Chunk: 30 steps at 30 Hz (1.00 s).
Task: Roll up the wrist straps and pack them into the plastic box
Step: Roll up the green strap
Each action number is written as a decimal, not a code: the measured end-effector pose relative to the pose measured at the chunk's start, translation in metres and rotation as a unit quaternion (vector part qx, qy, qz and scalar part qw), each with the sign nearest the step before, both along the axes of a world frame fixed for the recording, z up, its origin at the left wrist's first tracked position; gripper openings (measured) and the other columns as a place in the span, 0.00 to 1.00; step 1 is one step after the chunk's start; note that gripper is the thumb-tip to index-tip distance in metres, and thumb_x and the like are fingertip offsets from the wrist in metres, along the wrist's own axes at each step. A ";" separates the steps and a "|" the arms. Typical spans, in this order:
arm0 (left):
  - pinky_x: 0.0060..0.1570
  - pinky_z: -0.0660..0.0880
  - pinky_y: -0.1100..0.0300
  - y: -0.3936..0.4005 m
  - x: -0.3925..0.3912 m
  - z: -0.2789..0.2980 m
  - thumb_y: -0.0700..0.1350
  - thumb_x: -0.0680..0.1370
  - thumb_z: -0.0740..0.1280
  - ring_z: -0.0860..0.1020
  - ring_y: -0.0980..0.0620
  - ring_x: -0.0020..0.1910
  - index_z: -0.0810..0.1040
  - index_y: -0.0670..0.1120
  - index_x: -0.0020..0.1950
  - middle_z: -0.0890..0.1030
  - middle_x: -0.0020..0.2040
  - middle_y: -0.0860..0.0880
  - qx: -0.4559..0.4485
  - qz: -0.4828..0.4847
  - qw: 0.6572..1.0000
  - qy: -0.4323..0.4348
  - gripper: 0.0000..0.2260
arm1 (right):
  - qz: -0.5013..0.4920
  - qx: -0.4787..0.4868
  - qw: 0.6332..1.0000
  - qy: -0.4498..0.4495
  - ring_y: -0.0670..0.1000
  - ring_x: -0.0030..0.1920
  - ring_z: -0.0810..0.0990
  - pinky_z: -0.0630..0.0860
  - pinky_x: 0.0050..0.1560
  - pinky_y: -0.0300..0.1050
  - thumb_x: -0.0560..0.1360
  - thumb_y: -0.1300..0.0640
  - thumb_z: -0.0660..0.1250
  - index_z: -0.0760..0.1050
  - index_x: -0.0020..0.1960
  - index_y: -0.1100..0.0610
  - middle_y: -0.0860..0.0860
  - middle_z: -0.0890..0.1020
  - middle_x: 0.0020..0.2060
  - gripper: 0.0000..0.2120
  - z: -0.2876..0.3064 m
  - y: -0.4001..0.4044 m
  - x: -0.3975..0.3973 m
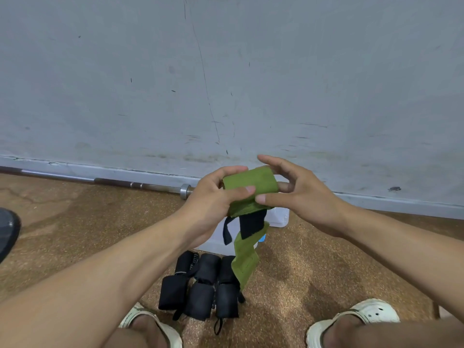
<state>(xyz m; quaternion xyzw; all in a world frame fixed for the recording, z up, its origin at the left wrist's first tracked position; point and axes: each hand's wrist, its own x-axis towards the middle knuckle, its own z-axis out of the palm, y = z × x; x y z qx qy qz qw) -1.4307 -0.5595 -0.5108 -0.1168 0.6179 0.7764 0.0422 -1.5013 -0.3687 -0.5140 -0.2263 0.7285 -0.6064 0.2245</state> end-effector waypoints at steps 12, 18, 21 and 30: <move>0.60 0.75 0.31 -0.004 0.000 -0.003 0.38 0.71 0.79 0.85 0.44 0.55 0.77 0.48 0.67 0.84 0.61 0.45 -0.021 0.004 0.999 0.025 0.26 | 0.014 -0.060 0.998 -0.028 0.56 0.58 0.85 0.83 0.55 0.51 0.78 0.57 0.69 0.74 0.68 0.54 0.53 0.84 0.61 0.19 0.002 -0.005 0.002; 0.67 0.75 0.41 -0.008 0.001 0.000 0.56 0.75 0.74 0.83 0.43 0.59 0.80 0.48 0.67 0.85 0.59 0.45 -0.038 -0.065 0.997 -0.014 0.23 | 0.005 -0.078 0.997 0.003 0.58 0.57 0.85 0.83 0.57 0.54 0.74 0.61 0.73 0.76 0.66 0.53 0.54 0.84 0.59 0.21 0.003 -0.004 0.000; 0.67 0.75 0.40 -0.007 0.003 0.001 0.64 0.74 0.69 0.80 0.44 0.64 0.81 0.53 0.66 0.83 0.64 0.45 -0.029 -0.101 0.993 -0.045 0.25 | 0.001 -0.090 0.996 0.023 0.57 0.58 0.85 0.83 0.57 0.50 0.70 0.61 0.74 0.77 0.64 0.53 0.55 0.84 0.58 0.22 0.006 -0.003 0.000; 0.53 0.82 0.46 -0.003 0.002 0.002 0.49 0.75 0.72 0.84 0.39 0.53 0.85 0.45 0.56 0.83 0.55 0.38 0.189 -0.054 0.976 -0.092 0.13 | -0.031 -0.063 0.993 0.092 0.43 0.55 0.84 0.79 0.56 0.37 0.68 0.71 0.77 0.84 0.54 0.49 0.44 0.87 0.52 0.23 0.005 0.002 -0.003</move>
